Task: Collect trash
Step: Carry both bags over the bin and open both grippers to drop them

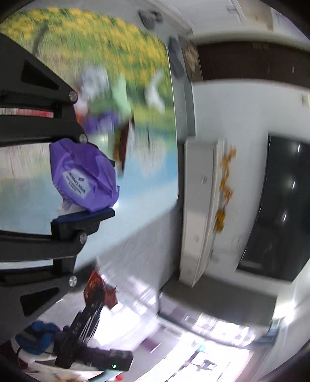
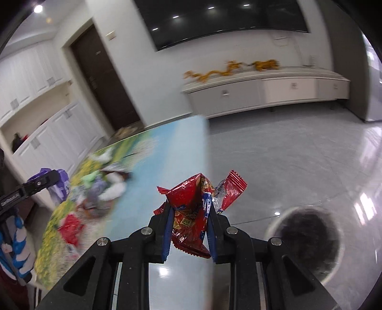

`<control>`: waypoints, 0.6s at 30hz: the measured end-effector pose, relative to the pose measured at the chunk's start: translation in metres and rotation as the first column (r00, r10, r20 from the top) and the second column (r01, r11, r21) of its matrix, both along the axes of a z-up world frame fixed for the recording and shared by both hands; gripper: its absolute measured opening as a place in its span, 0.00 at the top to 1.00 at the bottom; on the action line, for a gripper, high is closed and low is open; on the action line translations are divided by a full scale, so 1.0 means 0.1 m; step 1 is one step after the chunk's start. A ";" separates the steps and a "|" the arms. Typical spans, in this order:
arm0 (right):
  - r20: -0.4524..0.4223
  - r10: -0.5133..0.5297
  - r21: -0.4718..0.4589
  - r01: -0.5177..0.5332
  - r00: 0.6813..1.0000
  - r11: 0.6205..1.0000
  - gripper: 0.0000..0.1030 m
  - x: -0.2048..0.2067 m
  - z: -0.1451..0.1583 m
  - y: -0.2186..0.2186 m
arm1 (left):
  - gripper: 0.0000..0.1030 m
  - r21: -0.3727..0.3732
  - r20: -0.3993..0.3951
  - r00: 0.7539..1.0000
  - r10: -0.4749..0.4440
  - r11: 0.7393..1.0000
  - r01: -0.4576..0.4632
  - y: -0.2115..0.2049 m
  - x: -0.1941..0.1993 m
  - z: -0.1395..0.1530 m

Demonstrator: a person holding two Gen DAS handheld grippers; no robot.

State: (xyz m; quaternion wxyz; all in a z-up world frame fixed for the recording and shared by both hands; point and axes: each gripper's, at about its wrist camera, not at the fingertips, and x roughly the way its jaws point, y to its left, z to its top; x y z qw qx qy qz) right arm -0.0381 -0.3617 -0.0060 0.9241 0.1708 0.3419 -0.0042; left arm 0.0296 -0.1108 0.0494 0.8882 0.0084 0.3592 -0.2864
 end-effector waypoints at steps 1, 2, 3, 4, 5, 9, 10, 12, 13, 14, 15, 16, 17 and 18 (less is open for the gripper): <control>-0.009 -0.040 -0.007 0.040 0.999 0.999 0.77 -0.08 -0.04 -0.18 | 0.70 0.003 -0.007 0.999 -0.050 0.999 0.050 -0.29 -0.02 -0.02; -0.024 -0.082 -0.011 0.082 0.996 0.997 0.77 -0.15 -0.09 -0.39 | 0.70 0.004 -0.012 0.996 -0.083 0.997 0.083 -0.48 -0.04 -0.04; -0.041 -0.121 -0.014 0.121 0.992 0.993 0.77 -0.23 -0.16 -0.57 | 0.70 0.010 -0.020 0.992 -0.127 0.992 0.127 -0.75 -0.07 -0.07; -0.062 -0.163 -0.011 0.163 0.985 0.987 0.77 -0.31 -0.25 -0.76 | 0.69 0.018 -0.035 0.984 -0.176 0.984 0.177 -1.09 -0.09 -0.13; -0.081 -0.196 -0.003 0.196 0.977 0.981 0.77 -0.37 -0.34 -0.92 | 0.69 0.020 -0.053 0.977 -0.209 0.977 0.210 -1.33 -0.12 -0.19; -0.155 -0.267 0.029 0.275 0.951 0.961 0.75 -0.48 -0.69 -1.37 | 0.67 0.042 -0.094 0.952 -0.291 0.954 0.296 -2.11 -0.20 -0.38; -0.173 -0.276 0.038 0.287 0.945 0.957 0.75 -0.49 -0.79 -1.46 | 0.67 0.041 -0.117 0.941 -0.318 0.945 0.324 -2.34 -0.21 -0.47; -0.205 -0.291 0.046 0.306 0.935 0.951 0.73 -0.47 -0.96 -1.59 | 0.64 0.031 -0.149 0.927 -0.345 0.935 0.353 -2.58 -0.21 -0.56; -0.216 -0.292 0.050 0.310 0.931 0.950 0.71 -0.44 -1.03 -1.63 | 0.57 0.027 -0.174 0.918 -0.357 0.930 0.366 -2.75 -0.21 -0.65; -0.229 -0.298 0.051 0.317 0.927 0.947 0.65 -0.43 -1.10 -1.69 | 0.50 0.025 -0.185 0.914 -0.361 0.928 0.371 -2.85 -0.23 -0.68; -0.242 -0.308 0.053 0.329 0.920 0.943 0.57 -0.42 -1.17 -1.74 | 0.48 0.022 -0.197 0.910 -0.365 0.926 0.376 -2.95 -0.24 -0.72; -0.250 -0.314 0.056 0.337 0.916 0.940 0.55 -0.41 -1.20 -1.76 | 0.44 0.022 -0.210 0.906 -0.367 0.925 0.380 -3.04 -0.23 -0.78; -0.258 -0.323 0.056 0.347 0.911 0.936 0.51 -0.40 -1.25 -1.80 | 0.42 0.020 -0.226 0.901 -0.370 0.923 0.384 -3.12 -0.20 -0.83; -0.264 -0.330 0.052 0.355 0.906 0.934 0.49 -0.42 -1.29 -1.84 | 0.41 0.015 -0.241 0.897 -0.371 0.922 0.386 -3.16 -0.17 -0.87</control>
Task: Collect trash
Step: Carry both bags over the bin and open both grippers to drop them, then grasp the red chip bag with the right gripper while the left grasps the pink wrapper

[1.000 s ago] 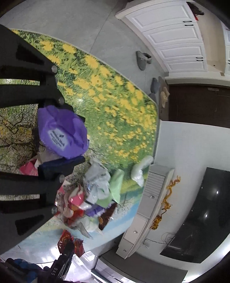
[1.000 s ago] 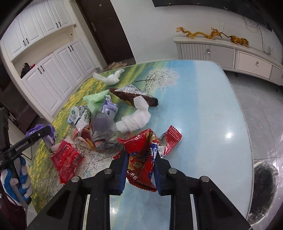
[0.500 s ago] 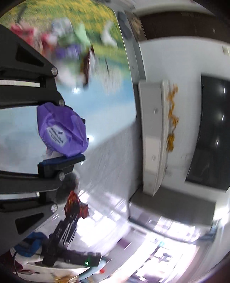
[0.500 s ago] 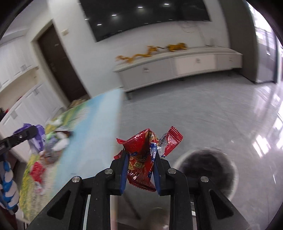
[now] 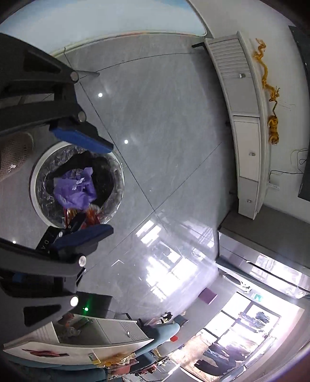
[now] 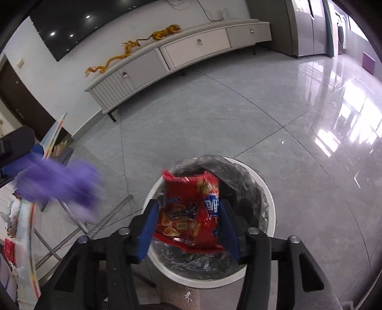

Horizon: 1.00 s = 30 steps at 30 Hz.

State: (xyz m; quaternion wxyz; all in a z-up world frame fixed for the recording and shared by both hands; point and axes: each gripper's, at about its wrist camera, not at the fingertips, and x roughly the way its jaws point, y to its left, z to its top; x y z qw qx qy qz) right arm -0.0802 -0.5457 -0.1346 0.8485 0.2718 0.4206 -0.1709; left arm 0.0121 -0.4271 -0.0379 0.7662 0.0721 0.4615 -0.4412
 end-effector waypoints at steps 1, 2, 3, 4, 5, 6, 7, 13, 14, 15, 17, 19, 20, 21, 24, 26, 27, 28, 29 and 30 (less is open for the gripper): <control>-0.012 -0.011 -0.003 0.010 1.000 1.000 0.48 -0.01 -0.03 -0.03 | 0.41 0.001 -0.013 1.000 0.000 1.000 0.000 -0.02 0.02 -0.03; -0.020 -0.020 -0.004 0.020 1.000 1.000 0.48 -0.04 -0.05 -0.05 | 0.41 0.002 -0.024 1.000 0.000 1.000 0.000 -0.05 0.04 -0.06; -0.026 -0.030 -0.002 0.030 0.999 1.000 0.48 -0.06 -0.07 -0.06 | 0.41 0.001 -0.028 1.000 0.001 1.000 -0.001 -0.04 0.07 -0.06; -0.030 -0.038 -0.002 0.038 0.999 0.999 0.48 -0.09 -0.07 -0.08 | 0.41 0.000 -0.018 1.000 0.003 1.000 -0.003 -0.02 0.07 -0.04; -0.030 -0.043 -0.006 0.043 0.999 0.999 0.48 -0.12 -0.07 -0.09 | 0.41 0.000 0.001 1.000 0.004 1.000 -0.004 0.01 0.06 0.00; -0.029 -0.046 -0.013 0.046 0.999 0.999 0.48 -0.15 -0.05 -0.10 | 0.41 -0.001 0.014 1.000 0.007 1.000 -0.007 0.11 0.07 0.03; -0.028 -0.048 -0.018 0.047 0.998 0.999 0.48 -0.17 -0.04 -0.11 | 0.41 0.000 0.041 0.999 0.017 1.000 -0.017 0.18 0.05 0.09; 0.039 -0.034 -0.060 0.036 0.999 0.998 0.48 -0.22 0.31 0.06 | 0.41 -0.020 0.156 0.981 0.118 0.993 -0.116 0.64 0.02 0.38; 0.055 -0.022 -0.068 0.026 0.998 0.997 0.48 -0.20 0.38 0.13 | 0.41 -0.030 0.172 0.975 0.138 0.990 -0.135 0.75 0.01 0.42; 0.067 -0.011 -0.077 0.016 0.998 0.997 0.48 -0.19 0.45 0.19 | 0.41 -0.042 0.186 0.970 0.159 0.987 -0.154 0.88 0.00 0.47; 0.095 0.025 -0.098 -0.015 0.995 0.995 0.48 -0.15 0.61 0.36 | 0.41 -0.056 0.219 0.955 0.199 0.980 -0.191 1.17 -0.02 0.56; 0.127 0.067 -0.114 -0.053 0.990 0.992 0.48 -0.10 0.78 0.55 | 0.41 -0.068 0.249 0.940 0.236 0.972 -0.226 1.49 -0.05 0.66; 0.139 0.084 -0.121 -0.068 0.987 0.990 0.48 -0.08 0.85 0.64 | 0.41 -0.072 0.259 0.933 0.251 0.968 -0.241 1.63 -0.06 0.69; 0.153 0.106 -0.130 -0.086 0.982 0.988 0.48 -0.05 0.93 0.75 | 0.41 -0.077 0.269 0.925 0.268 0.963 -0.257 1.79 -0.08 0.73; 0.191 0.166 -0.147 -0.139 0.967 0.979 0.48 0.02 1.16 1.05 | 0.41 -0.095 0.299 0.895 0.331 0.944 -0.317 2.32 -0.07 0.82; 0.207 0.206 -0.165 -0.173 0.956 0.971 0.48 0.07 1.29 1.26 | 0.41 -0.107 0.315 0.871 0.377 0.926 -0.362 2.67 -0.06 0.87; 0.216 0.227 -0.174 -0.191 0.950 0.966 0.48 0.09 1.36 1.36 | 0.41 -0.117 0.323 0.854 0.407 0.913 -0.391 2.90 -0.06 0.89; 0.225 0.251 -0.183 -0.212 0.942 0.960 0.48 0.12 1.43 1.48 | 0.41 -0.122 0.326 0.843 0.427 0.904 -0.410 3.06 -0.05 0.91; 0.229 0.269 -0.192 -0.227 0.936 0.955 0.48 0.15 1.49 1.57 | 0.41 -0.128 0.328 0.832 0.446 0.894 -0.429 3.22 -0.04 0.92; 0.232 0.287 -0.205 -0.242 0.929 0.948 0.48 0.18 1.56 1.67 | 0.41 -0.136 0.330 0.816 0.475 0.879 -0.457 3.43 -0.03 0.94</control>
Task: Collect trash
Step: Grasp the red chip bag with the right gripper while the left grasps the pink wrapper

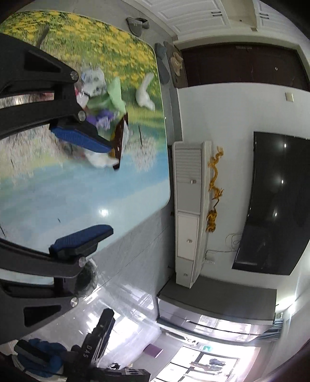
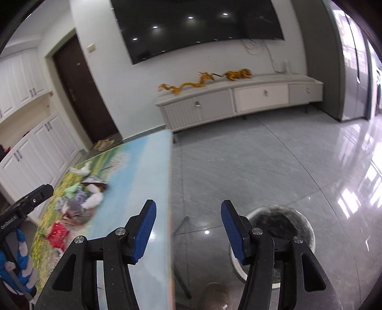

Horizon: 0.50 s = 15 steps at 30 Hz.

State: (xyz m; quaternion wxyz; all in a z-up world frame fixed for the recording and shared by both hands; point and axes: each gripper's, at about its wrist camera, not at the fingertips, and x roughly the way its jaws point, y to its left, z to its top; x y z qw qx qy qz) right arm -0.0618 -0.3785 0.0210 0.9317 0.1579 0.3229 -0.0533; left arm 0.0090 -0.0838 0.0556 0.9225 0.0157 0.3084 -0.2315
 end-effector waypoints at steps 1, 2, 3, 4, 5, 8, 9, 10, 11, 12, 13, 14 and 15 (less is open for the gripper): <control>0.007 0.018 -0.009 -0.018 1.000 1.000 0.48 0.03 0.07 0.10 | 0.41 -0.006 0.003 1.000 0.024 1.000 -0.023 0.17 0.01 -0.01; 0.013 0.034 -0.015 -0.034 0.999 0.999 0.48 0.05 0.13 0.21 | 0.41 -0.011 0.005 0.999 0.039 0.999 -0.039 0.30 0.01 -0.01; 0.018 0.047 -0.022 -0.047 0.999 0.999 0.48 0.07 0.18 0.29 | 0.41 -0.017 0.009 0.998 0.062 0.998 -0.061 0.46 0.02 0.00; 0.024 0.061 -0.030 -0.060 0.998 0.998 0.48 0.09 0.23 0.39 | 0.39 -0.020 0.014 0.996 0.088 0.996 -0.088 0.63 0.02 0.00; 0.028 0.073 -0.037 -0.072 0.997 0.997 0.48 0.11 0.27 0.47 | 0.33 -0.025 0.017 0.994 0.111 0.994 -0.111 0.80 0.02 0.00; 0.038 0.115 -0.053 -0.112 0.993 0.992 0.47 0.17 0.38 0.73 | 0.25 -0.032 0.033 0.985 0.170 0.985 -0.169 1.19 -0.02 -0.04; 0.040 0.131 -0.059 -0.128 0.991 0.990 0.46 0.20 0.41 0.82 | 0.25 -0.030 0.034 0.983 0.183 0.983 -0.182 1.30 -0.01 -0.05; 0.041 0.151 -0.064 -0.148 0.988 0.987 0.45 0.22 0.43 0.92 | 0.25 -0.023 0.032 0.980 0.197 0.980 -0.196 1.43 0.00 -0.09; 0.038 0.169 -0.063 -0.167 0.985 0.984 0.44 0.24 0.44 1.00 | 0.25 -0.015 0.029 0.979 0.203 0.979 -0.203 1.50 0.00 -0.12; 0.031 0.196 -0.057 -0.194 0.980 0.979 0.44 0.27 0.44 1.10 | 0.25 0.000 0.018 0.977 0.212 0.977 -0.212 1.60 0.01 -0.18; 0.023 0.216 -0.053 -0.214 0.976 0.975 0.44 0.29 0.43 1.18 | 0.25 0.008 0.001 0.977 0.212 0.977 -0.212 1.66 0.02 -0.25; 0.012 0.238 -0.052 -0.237 0.971 0.970 0.44 0.32 0.41 1.28 | 0.25 0.016 -0.015 0.978 0.209 0.978 -0.209 1.69 0.03 -0.31; -0.003 0.261 -0.052 -0.261 0.965 0.964 0.44 0.35 0.38 1.38 | 0.25 0.029 -0.047 0.979 0.198 0.980 -0.197 1.75 0.06 -0.40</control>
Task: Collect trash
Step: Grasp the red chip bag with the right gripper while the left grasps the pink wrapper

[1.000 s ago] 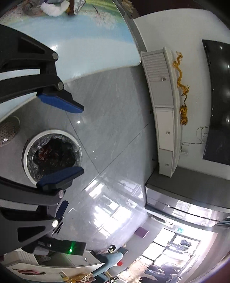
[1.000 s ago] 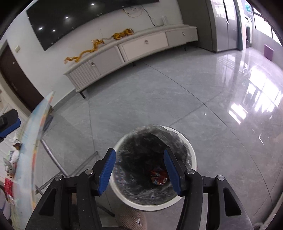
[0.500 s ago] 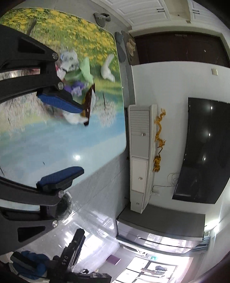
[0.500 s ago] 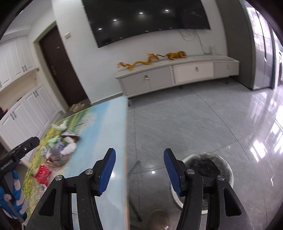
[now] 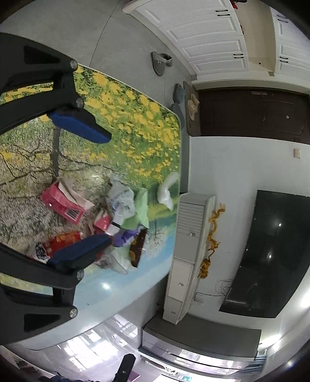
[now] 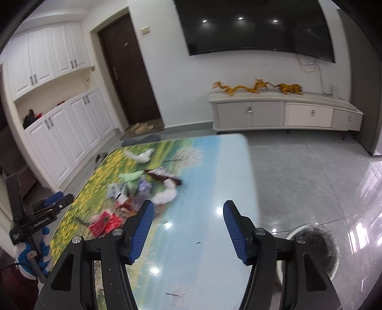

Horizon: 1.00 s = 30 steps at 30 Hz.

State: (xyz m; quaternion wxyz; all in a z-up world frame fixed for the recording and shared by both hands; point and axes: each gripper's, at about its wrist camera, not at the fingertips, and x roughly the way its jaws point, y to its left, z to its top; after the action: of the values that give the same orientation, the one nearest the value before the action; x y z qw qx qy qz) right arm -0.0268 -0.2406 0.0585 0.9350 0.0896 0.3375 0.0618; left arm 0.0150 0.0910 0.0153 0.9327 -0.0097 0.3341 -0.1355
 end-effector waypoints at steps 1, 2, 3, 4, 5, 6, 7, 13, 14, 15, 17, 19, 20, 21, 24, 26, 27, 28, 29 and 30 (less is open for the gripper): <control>-0.016 0.024 -0.003 -0.024 1.000 1.000 0.44 0.04 -0.05 0.10 | 0.25 0.005 -0.026 1.000 -0.012 1.000 0.012 0.03 0.02 -0.08; -0.030 0.043 -0.001 -0.043 0.999 0.999 0.44 0.06 -0.09 0.17 | 0.25 0.008 -0.043 0.999 -0.024 1.000 0.025 0.03 0.01 -0.14; -0.046 0.066 0.007 -0.065 0.997 0.998 0.44 0.09 -0.14 0.25 | 0.25 0.010 -0.066 0.997 -0.050 0.999 0.051 0.04 0.02 -0.22; -0.064 0.089 0.019 -0.088 0.994 0.996 0.44 0.14 -0.19 0.33 | 0.25 0.014 -0.079 0.994 -0.071 0.997 0.073 0.02 0.01 -0.26; -0.084 0.116 0.031 -0.113 0.990 0.993 0.44 0.19 -0.25 0.42 | 0.25 0.023 -0.089 0.992 -0.092 0.995 0.095 0.01 0.01 -0.30; -0.098 0.135 0.036 -0.132 0.986 0.991 0.44 0.21 -0.31 0.48 | 0.25 0.045 -0.096 0.989 -0.116 0.992 0.121 -0.03 0.01 -0.36; -0.112 0.155 0.037 -0.151 0.982 0.988 0.44 0.24 -0.36 0.56 | 0.25 0.061 -0.101 0.986 -0.134 0.988 0.141 -0.06 0.00 -0.40; -0.170 0.242 0.030 -0.240 0.955 0.970 0.44 0.36 -0.59 0.90 | 0.25 0.130 -0.149 0.964 -0.219 0.962 0.239 -0.24 0.10 -0.64; -0.180 0.253 0.030 -0.252 0.951 0.967 0.44 0.39 -0.62 0.95 | 0.25 0.134 -0.151 0.962 -0.227 0.960 0.247 -0.25 0.11 -0.66; -0.186 0.261 0.033 -0.260 0.947 0.965 0.44 0.41 -0.65 0.98 | 0.25 0.136 -0.154 0.960 -0.235 0.957 0.256 -0.26 0.13 -0.69; -0.203 0.279 0.045 -0.276 0.939 0.960 0.44 0.46 -0.72 1.03 | 0.25 0.135 -0.165 0.955 -0.245 0.954 0.268 -0.28 0.17 -0.75; -0.220 0.302 0.055 -0.297 0.928 0.953 0.44 0.49 -0.78 1.10 | 0.29 0.135 -0.172 0.956 -0.238 0.956 0.262 -0.28 0.20 -0.79; -0.229 0.317 0.057 -0.312 0.920 0.948 0.44 0.51 -0.82 1.15 | 0.39 0.130 -0.181 0.954 -0.238 0.956 0.263 -0.28 0.21 -0.80; -0.235 0.328 0.058 -0.324 0.915 0.944 0.44 0.53 -0.85 1.19 | 0.44 0.114 -0.193 0.950 -0.245 0.956 0.270 -0.27 0.22 -0.81; -0.251 0.361 0.067 -0.356 0.898 0.932 0.47 0.57 -0.93 1.31 | 0.54 0.111 -0.193 0.952 -0.236 0.959 0.260 -0.25 0.23 -0.81; -0.264 0.378 0.079 -0.371 0.887 0.925 0.53 0.59 -1.00 1.37 | 0.56 0.119 -0.189 0.955 -0.229 0.960 0.254 -0.25 0.21 -0.81; -0.271 0.388 0.086 -0.380 0.881 0.921 0.58 0.60 -1.03 1.40 | 0.56 0.126 -0.185 0.957 -0.226 0.960 0.251 -0.25 0.20 -0.80; -0.277 0.398 0.091 -0.388 0.875 0.917 0.60 0.61 -1.06 1.43 | 0.58 0.136 -0.180 0.959 -0.221 0.960 0.247 -0.26 0.18 -0.80; -0.281 0.405 0.093 -0.395 0.870 0.914 0.63 0.61 -1.08 1.44 | 0.59 0.144 -0.176 0.960 -0.217 0.959 0.243 -0.27 0.17 -0.79; -0.285 0.413 0.094 -0.403 0.865 0.910 0.67 0.62 -1.11 1.46 | 0.59 0.151 -0.172 0.962 -0.214 0.959 0.241 -0.27 0.15 -0.79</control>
State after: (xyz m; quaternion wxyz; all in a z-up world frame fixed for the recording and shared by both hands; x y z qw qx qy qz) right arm 0.0349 -0.0944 -0.0522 0.8374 0.0393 0.4849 0.2492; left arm 0.0296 0.0644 -0.0636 0.8797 0.0983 0.4143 -0.2118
